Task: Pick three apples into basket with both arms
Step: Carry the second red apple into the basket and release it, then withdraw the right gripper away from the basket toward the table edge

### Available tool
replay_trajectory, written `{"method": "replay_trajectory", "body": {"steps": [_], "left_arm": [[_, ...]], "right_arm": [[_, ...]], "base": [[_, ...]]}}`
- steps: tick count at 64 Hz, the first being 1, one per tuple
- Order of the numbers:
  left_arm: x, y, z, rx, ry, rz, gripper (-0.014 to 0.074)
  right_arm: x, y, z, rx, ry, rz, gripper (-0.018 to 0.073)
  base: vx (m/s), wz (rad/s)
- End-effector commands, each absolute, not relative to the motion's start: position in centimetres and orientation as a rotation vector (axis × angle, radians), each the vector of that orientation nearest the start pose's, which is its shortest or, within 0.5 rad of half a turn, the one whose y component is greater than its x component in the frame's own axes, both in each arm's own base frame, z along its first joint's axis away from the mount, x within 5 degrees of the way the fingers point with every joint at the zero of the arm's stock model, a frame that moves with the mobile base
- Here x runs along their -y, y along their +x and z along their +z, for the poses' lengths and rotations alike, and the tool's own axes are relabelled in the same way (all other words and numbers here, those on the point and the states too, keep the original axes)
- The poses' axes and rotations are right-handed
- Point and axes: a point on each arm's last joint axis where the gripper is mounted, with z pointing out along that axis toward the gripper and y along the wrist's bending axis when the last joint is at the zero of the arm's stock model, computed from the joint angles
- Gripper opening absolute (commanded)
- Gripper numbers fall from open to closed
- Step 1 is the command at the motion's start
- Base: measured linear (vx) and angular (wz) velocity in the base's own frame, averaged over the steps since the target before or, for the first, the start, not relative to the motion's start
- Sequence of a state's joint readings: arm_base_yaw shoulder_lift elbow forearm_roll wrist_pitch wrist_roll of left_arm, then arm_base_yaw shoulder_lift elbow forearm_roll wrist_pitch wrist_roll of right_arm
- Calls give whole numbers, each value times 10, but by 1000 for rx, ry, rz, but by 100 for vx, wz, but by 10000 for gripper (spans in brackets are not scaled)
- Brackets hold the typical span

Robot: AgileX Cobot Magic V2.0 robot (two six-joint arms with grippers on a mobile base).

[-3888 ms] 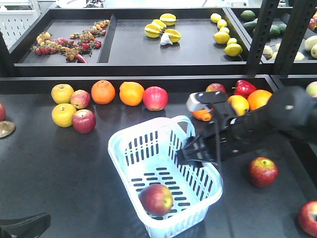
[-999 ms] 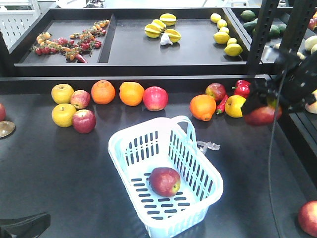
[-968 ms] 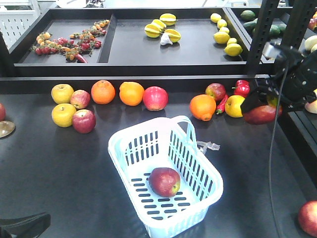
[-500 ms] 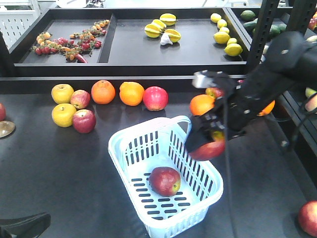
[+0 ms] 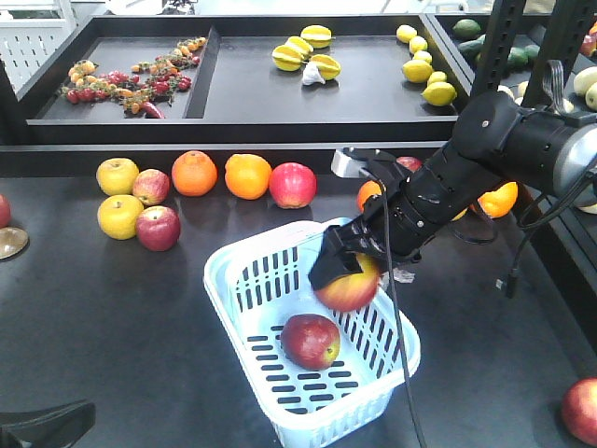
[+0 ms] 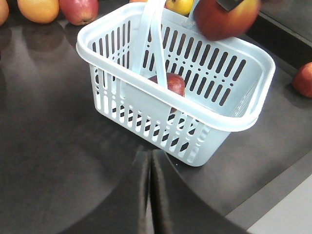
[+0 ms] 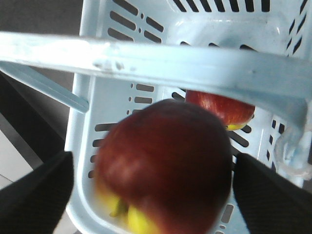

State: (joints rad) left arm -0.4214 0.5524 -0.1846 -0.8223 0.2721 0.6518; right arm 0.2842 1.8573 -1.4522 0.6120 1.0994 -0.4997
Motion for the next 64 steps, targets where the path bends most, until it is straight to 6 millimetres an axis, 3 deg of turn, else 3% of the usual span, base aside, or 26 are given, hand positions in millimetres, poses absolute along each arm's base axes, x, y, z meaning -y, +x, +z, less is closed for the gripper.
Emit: {"method": "replay_trajectory", "body": {"steps": [1,18,28,33,45,55,64], "left_arm": [[59,95,228,-1976,345,-559,-6],[59,95,228,-1976,345,-559,-6],[59,95,228,-1977,346,-560,-6],[59,94,228,-1978,347,-561,-6],[59,94,228,-1978,347,-561,-6],[59,94,228,-1978,347,-561,-6],[59,94,228,-1978,347,-561,-6]], "right_arm": [[-153,349,277,-2618,-745,830,729],[-152,343,276,-2672,-805,849,684],[-139,335,280,-2763,-832,686,568],[-130,331,288,-2787,-792,538,456],[-105,317,312,-2849,-647,235,-17],[-89,309,330,-2834,-506,50,-10],[-83,298,344,-2807,-451,1,-9]], "base": [[0,0],[0,0],[0,0],[0,0],[0,0],[0,0],[0,0]]}}
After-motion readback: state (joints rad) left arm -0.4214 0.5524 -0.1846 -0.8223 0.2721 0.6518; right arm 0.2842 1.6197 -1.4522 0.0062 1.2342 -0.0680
